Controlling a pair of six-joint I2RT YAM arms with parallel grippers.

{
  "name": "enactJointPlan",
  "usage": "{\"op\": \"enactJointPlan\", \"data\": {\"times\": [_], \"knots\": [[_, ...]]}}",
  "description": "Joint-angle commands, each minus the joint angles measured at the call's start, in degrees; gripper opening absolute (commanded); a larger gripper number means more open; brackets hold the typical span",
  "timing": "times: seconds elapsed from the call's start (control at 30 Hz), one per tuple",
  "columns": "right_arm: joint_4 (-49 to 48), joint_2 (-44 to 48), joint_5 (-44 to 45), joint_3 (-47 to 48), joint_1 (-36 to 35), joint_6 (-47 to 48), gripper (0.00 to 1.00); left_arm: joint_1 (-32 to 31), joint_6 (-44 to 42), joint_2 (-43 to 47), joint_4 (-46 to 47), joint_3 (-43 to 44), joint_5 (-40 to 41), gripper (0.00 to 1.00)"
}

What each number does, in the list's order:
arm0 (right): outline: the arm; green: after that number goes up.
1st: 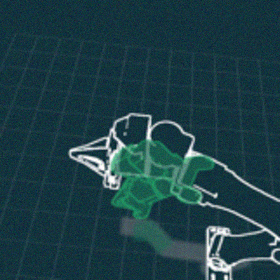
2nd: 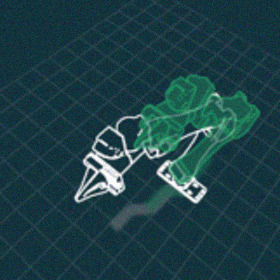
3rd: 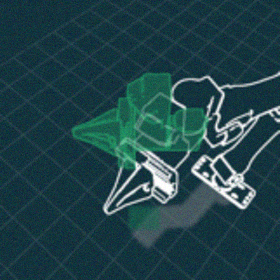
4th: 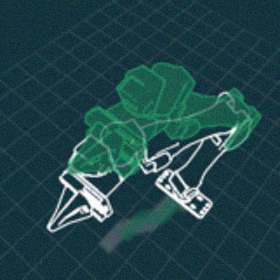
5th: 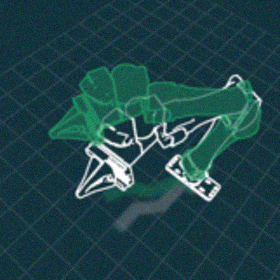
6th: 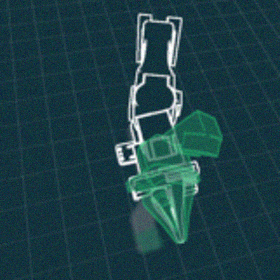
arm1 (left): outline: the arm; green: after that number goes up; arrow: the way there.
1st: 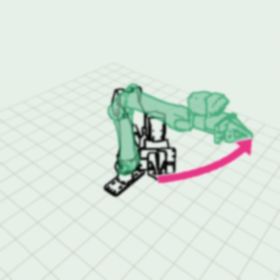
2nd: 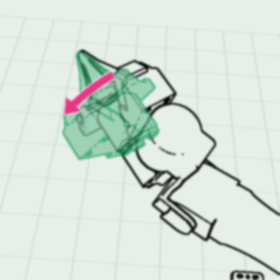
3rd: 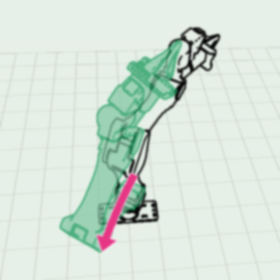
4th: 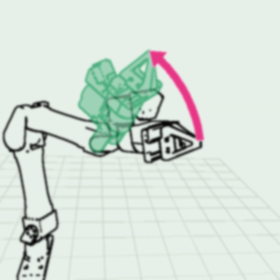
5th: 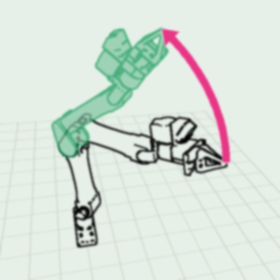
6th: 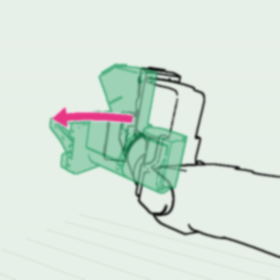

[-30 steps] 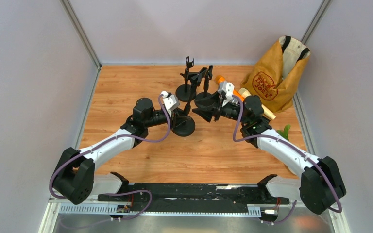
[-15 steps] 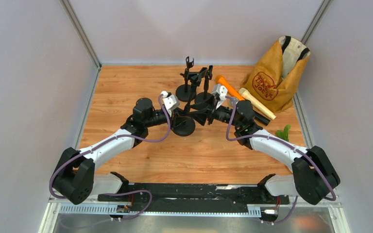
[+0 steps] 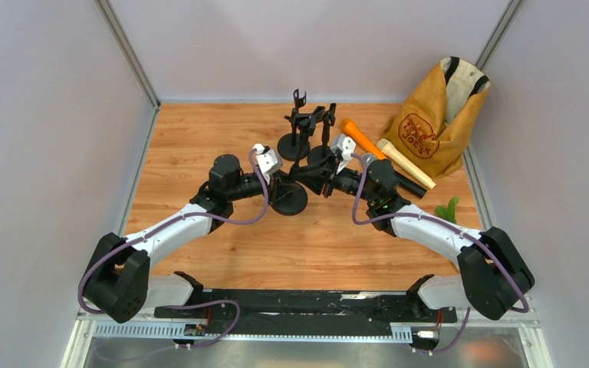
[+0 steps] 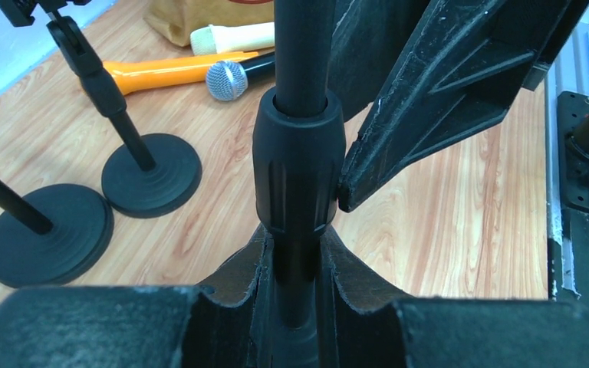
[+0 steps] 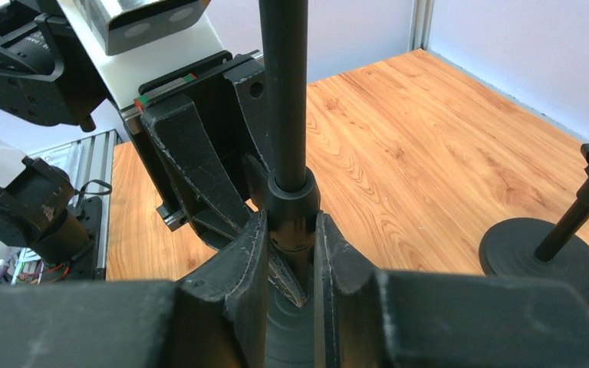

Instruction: Remove the microphone from the stand

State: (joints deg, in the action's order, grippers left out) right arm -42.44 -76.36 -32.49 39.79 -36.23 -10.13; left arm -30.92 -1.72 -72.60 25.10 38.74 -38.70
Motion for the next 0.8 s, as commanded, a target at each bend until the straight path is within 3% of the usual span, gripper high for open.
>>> {"op": "enactJointPlan", "data": {"times": [0.0,0.23,0.53,0.6,0.67,0.77], "knots": [[-2.65,1.34,-3.43,0.43,-0.29,3.88,0.04,-0.55,-1.58,2.08,5.57,0.90,-8.93,0.00],[-3.53,4.22,-14.90,-0.40,3.48,7.77,0.04,-0.46,-1.48,3.41,4.31,1.23,-23.50,0.00],[-2.59,6.03,-21.64,-0.33,4.50,8.12,0.07,-0.46,-1.14,3.43,4.30,1.34,-26.97,0.00],[-2.43,5.79,-21.54,-0.26,4.49,8.03,0.18,-0.46,-1.27,3.32,4.34,1.34,-26.34,0.00],[-1.99,5.55,-20.34,0.12,4.43,7.06,0.39,-0.46,-0.90,3.07,4.41,1.34,-21.06,0.00],[-1.49,5.35,-14.70,1.21,4.35,3.37,0.52,-0.46,-1.15,2.71,4.39,1.42,-11.39,0.00]]}}
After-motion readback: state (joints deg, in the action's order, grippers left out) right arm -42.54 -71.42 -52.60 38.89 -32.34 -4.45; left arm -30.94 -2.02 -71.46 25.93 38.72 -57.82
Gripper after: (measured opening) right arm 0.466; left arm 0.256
